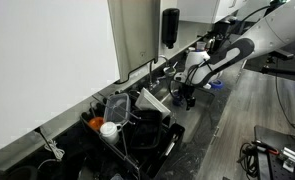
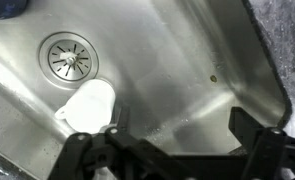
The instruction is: Take the white cup out of the sink and hang it on the cup hanger
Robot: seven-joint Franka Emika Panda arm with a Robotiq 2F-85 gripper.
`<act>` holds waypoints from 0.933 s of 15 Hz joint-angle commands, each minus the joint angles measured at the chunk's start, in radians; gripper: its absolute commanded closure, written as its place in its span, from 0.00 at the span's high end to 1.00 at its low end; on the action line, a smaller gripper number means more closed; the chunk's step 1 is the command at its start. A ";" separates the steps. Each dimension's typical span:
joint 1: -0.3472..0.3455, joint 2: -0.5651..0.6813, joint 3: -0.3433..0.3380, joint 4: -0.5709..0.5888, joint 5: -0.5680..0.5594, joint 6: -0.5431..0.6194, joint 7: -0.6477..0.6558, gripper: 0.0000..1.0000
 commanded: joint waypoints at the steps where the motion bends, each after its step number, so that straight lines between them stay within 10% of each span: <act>1: -0.060 0.095 0.052 0.064 0.009 0.041 -0.101 1.00; 14: -0.086 0.345 0.096 0.348 -0.038 0.008 -0.298 1.00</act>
